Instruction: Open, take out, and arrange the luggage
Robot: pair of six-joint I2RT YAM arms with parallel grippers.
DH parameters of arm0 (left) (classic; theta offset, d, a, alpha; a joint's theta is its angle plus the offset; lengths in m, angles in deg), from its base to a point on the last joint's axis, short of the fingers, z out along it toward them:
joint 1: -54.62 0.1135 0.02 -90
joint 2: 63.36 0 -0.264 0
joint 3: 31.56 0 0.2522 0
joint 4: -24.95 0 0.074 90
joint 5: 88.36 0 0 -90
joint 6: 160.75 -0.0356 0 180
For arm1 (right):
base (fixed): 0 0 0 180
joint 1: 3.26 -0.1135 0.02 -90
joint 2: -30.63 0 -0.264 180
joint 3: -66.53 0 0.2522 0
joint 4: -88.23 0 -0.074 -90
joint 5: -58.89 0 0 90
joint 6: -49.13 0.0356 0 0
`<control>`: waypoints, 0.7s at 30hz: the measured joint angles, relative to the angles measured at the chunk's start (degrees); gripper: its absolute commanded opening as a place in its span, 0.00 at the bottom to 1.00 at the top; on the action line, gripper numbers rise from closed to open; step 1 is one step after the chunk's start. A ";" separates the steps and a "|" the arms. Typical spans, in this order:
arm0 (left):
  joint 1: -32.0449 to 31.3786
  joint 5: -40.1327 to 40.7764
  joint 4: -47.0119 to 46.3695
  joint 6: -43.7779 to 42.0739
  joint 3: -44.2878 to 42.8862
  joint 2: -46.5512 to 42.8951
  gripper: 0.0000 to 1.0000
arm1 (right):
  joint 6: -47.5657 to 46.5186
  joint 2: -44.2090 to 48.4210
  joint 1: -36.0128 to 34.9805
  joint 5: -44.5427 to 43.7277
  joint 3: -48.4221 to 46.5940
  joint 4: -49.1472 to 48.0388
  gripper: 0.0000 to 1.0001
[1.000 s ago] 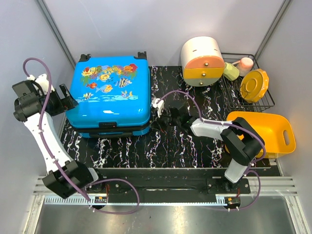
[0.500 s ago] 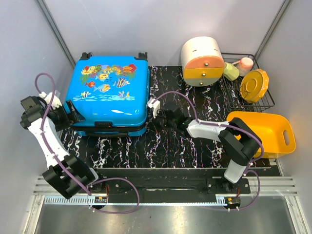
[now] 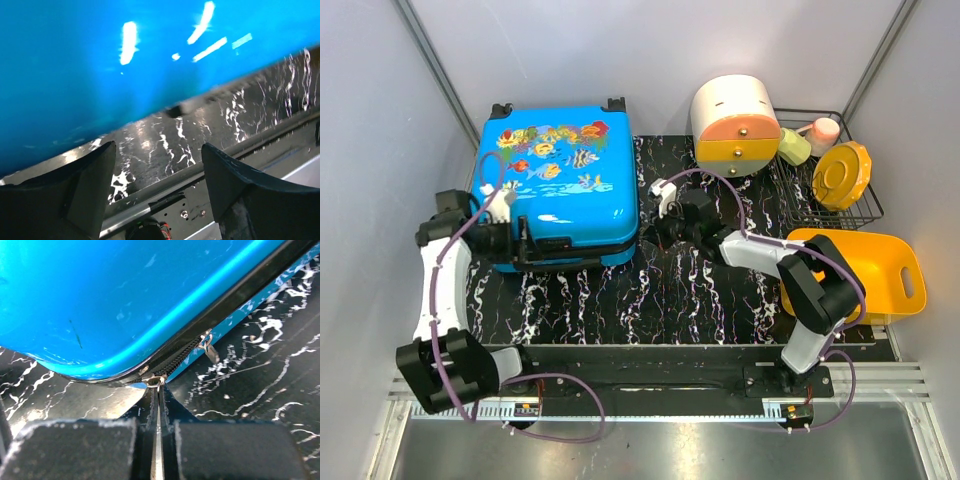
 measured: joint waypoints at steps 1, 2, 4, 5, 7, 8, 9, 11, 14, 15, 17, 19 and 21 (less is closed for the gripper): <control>-2.73 -0.20 -0.33 -0.72 0.02 -0.20 0.73 | -0.22 0.02 0.87 0.00 0.00 -0.02 0.00; -4.85 -0.50 -0.44 -1.62 0.02 -0.39 0.73 | -0.35 0.02 1.38 0.00 0.00 0.00 0.00; -7.98 -1.18 -0.33 -4.83 0.02 -0.90 0.73 | -0.66 0.02 2.21 0.07 0.02 0.02 0.00; -8.57 -1.40 0.07 -7.87 -0.04 -1.36 0.73 | -0.79 0.02 2.47 0.15 0.02 0.04 0.00; -8.68 -1.57 1.77 -14.71 -0.55 -2.58 0.72 | -0.87 0.02 2.78 0.42 0.02 0.09 0.00; -8.79 -1.53 3.41 -19.50 -1.14 -3.34 0.72 | -0.90 0.02 2.91 0.66 0.02 0.11 0.00; -9.05 -1.51 4.98 -24.09 -1.66 -4.31 0.72 | -0.90 0.02 2.99 0.83 0.02 0.13 0.00; -10.16 -1.42 6.97 -31.61 -1.95 -6.16 0.73 | -0.92 0.02 3.19 1.33 0.02 0.17 0.00; -12.96 -1.60 9.29 -43.36 -1.31 -9.44 0.70 | -1.07 0.02 3.45 2.21 0.02 0.26 0.00; -13.73 -1.64 9.27 -45.92 -0.55 -10.36 0.69 | -1.09 0.02 3.50 2.32 0.02 0.28 0.00; -15.54 -1.75 8.74 -50.80 1.97 -12.13 0.64 | -1.14 0.02 3.63 2.73 -0.04 0.46 0.00; -17.38 -1.86 6.60 -54.53 5.46 -13.44 0.61 | -1.14 0.02 3.74 3.15 -0.07 0.52 0.00; -18.71 -1.97 4.22 -57.96 8.74 -13.84 0.59 | -1.16 0.02 3.82 3.39 -0.20 0.74 0.00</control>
